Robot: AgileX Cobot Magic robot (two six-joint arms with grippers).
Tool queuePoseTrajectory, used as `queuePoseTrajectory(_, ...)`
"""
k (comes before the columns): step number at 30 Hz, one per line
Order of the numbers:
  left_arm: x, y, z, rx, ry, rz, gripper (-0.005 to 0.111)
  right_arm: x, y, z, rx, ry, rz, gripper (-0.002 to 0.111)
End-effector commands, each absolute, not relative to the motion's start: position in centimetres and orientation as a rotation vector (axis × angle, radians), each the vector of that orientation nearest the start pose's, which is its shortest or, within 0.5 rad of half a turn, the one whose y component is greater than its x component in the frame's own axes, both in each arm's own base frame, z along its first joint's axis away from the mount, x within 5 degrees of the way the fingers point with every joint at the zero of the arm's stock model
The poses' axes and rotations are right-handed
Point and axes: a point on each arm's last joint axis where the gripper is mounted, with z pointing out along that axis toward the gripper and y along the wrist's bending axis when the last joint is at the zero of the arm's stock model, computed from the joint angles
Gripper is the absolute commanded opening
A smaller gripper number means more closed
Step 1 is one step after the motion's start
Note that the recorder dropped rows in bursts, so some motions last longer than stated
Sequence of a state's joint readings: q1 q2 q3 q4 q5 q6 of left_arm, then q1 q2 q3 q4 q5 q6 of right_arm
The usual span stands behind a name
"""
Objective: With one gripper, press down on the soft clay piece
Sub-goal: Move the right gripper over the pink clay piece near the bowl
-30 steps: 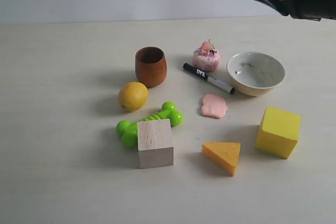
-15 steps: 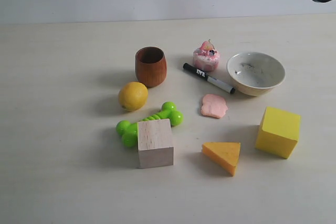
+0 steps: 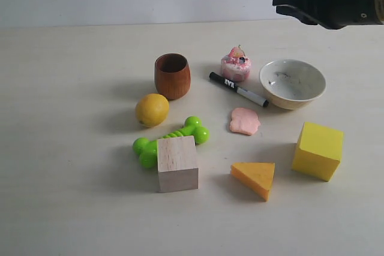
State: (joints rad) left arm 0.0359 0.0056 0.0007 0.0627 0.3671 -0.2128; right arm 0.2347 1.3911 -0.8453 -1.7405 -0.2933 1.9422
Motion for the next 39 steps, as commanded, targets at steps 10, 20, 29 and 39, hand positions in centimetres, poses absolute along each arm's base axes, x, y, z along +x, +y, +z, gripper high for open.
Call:
queuePoseTrajectory(10, 5.3, 0.4, 18.1, -0.186, 1.834, -0.066, 0.000, 29.0, 9.9, 26.8, -0.273, 2.089, 0.566, 0.005)
queuePoseTrajectory(20, 5.3, 0.4, 18.1, -0.186, 1.834, -0.066, 0.000, 31.3, 10.8, 24.3, -0.220, 2.031, 0.537, 0.005)
queuePoseTrajectory(29, 5.3, 0.4, 18.1, -0.186, 1.834, -0.066, 0.000, 29.8, 12.9, 22.7, -0.382, 2.425, 0.230, 0.005)
queuePoseTrajectory(39, 5.3, 0.4, 18.1, -0.186, 1.834, -0.066, 0.000, 30.5, 14.4, 26.0, -0.193, 2.690, 0.388, 0.005)
